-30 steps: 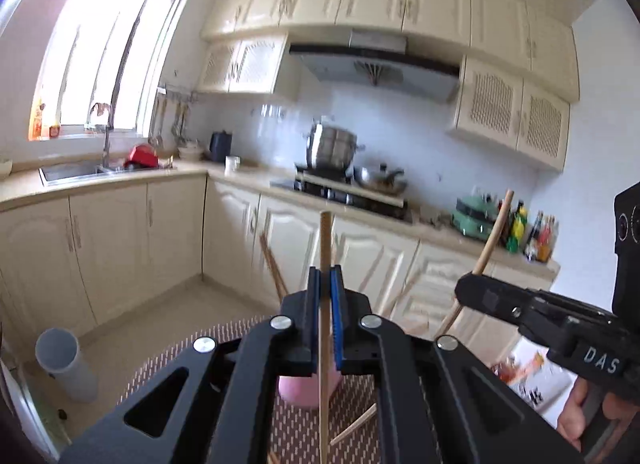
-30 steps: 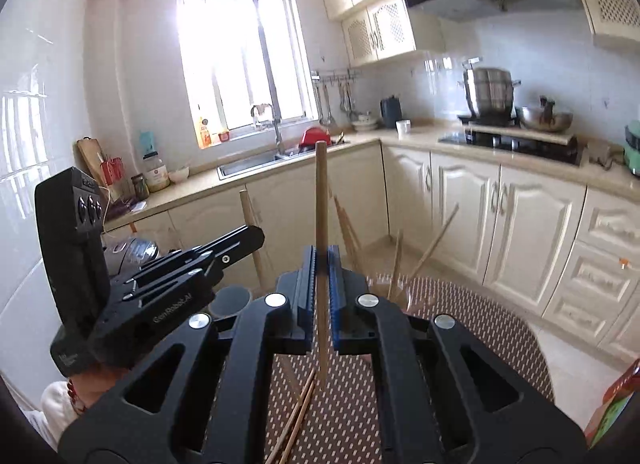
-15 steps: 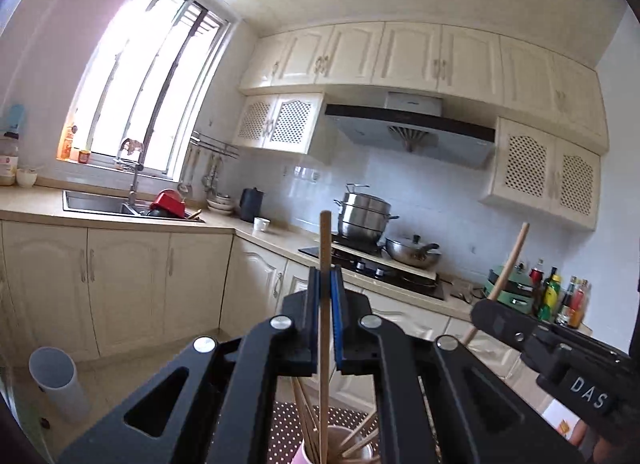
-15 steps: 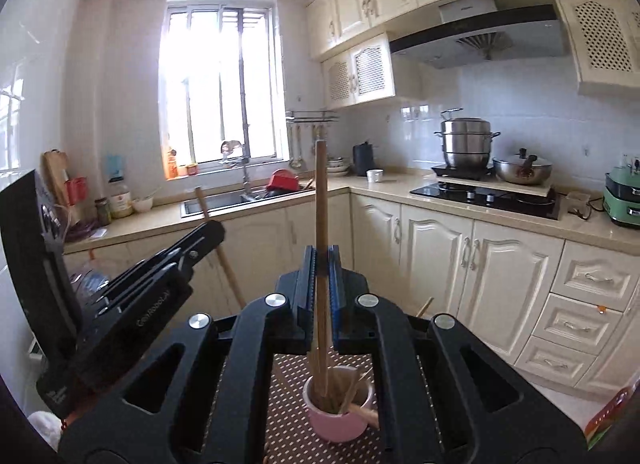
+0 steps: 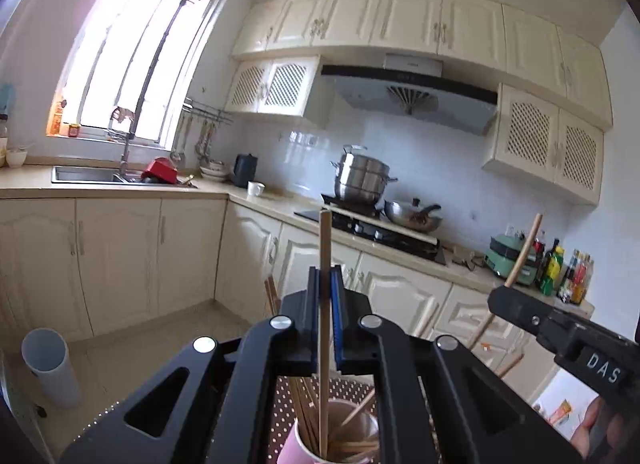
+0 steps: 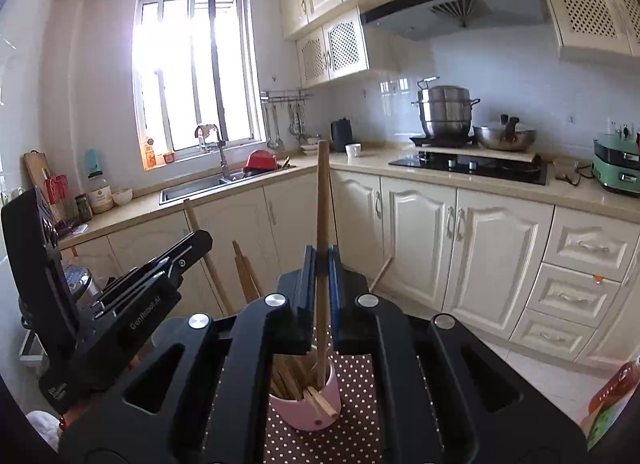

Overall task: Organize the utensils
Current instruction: 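Lower the chopsticks into the cup and open both grippers to release, then move both open grippers back down to the last chopsticks on the table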

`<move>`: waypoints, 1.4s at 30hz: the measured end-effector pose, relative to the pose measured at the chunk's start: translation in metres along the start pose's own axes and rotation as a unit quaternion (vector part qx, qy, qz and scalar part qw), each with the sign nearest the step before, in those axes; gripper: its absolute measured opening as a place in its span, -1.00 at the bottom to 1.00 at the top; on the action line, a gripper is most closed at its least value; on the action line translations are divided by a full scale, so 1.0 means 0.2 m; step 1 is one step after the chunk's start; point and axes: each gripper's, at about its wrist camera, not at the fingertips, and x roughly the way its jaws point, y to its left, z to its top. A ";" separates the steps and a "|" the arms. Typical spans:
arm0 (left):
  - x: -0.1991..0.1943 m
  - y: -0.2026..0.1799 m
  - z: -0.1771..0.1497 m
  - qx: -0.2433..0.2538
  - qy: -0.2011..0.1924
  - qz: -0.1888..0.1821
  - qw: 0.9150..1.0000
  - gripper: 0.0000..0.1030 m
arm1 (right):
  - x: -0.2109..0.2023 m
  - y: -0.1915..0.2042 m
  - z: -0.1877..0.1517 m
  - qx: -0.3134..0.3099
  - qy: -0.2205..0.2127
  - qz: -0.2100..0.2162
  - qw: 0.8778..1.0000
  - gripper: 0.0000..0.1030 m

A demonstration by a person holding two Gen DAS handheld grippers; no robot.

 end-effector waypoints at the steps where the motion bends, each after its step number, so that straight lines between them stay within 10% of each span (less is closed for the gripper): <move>1: 0.01 0.00 -0.01 0.004 0.006 -0.003 1.000 -0.89 | 0.00 0.00 -0.01 0.000 0.004 0.002 1.000 -0.88; 26: 0.05 -0.08 -0.24 0.095 0.079 -0.036 0.992 -0.85 | 0.13 -0.03 -0.23 0.003 0.085 0.032 0.996 -0.86; 31: -0.01 -0.07 -0.23 0.088 0.077 -0.038 0.992 -0.30 | 0.11 -0.03 -0.23 0.004 0.074 0.022 0.997 -0.86; 33: -0.03 -0.07 -0.22 0.088 0.076 -0.031 0.993 -0.17 | 0.08 -0.02 -0.23 0.000 0.067 0.013 0.998 -0.76; 36: -0.09 -0.07 -0.20 0.087 0.070 -0.023 0.993 -0.07 | 0.02 -0.01 -0.23 0.000 0.051 0.007 0.999 -0.06; 42: -0.26 -0.06 -0.16 0.086 0.052 -0.016 0.995 0.06 | -0.13 0.00 -0.21 0.010 0.018 0.005 1.000 -0.01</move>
